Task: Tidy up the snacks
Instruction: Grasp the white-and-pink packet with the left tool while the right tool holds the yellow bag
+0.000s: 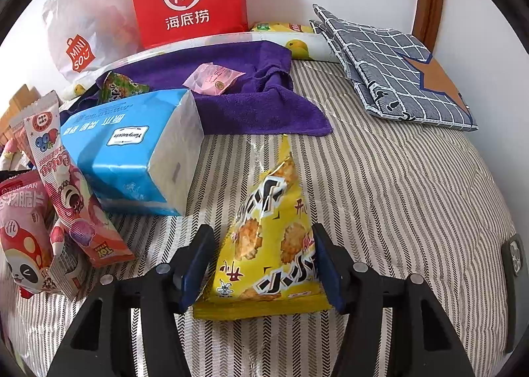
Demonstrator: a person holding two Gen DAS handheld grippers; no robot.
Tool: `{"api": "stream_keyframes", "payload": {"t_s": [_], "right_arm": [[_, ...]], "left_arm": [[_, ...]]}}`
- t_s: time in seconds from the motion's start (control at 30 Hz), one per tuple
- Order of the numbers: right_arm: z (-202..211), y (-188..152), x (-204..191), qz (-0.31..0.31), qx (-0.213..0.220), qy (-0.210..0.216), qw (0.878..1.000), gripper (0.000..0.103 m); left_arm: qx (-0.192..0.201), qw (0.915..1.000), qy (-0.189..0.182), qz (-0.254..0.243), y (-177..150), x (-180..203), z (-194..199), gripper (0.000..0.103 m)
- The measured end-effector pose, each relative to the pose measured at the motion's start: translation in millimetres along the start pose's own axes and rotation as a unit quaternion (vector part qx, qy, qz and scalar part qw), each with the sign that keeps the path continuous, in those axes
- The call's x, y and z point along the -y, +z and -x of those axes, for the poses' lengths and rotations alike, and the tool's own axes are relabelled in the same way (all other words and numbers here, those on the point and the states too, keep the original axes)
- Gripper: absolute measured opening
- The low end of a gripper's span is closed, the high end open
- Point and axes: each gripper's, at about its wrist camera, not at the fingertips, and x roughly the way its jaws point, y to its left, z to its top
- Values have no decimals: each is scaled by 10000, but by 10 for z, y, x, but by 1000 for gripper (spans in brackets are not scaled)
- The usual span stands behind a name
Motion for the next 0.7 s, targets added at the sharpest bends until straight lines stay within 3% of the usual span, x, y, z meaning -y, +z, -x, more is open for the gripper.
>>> {"api": "stream_keyframes", "payload": {"t_s": [0.17, 0.3, 0.7], "right_arm": [[0, 3, 0, 5, -1, 18, 10000, 60], [7, 5, 11, -16, 19, 64, 10000, 61], [52, 14, 140, -313, 115, 255, 9991, 49]], "left_arm": [[-83, 9999, -2, -60, -5, 20, -8, 43], [-57, 9999, -117, -78, -47, 30, 60, 36], [-5, 9988, -457, -148, -144, 183, 263, 26]]}}
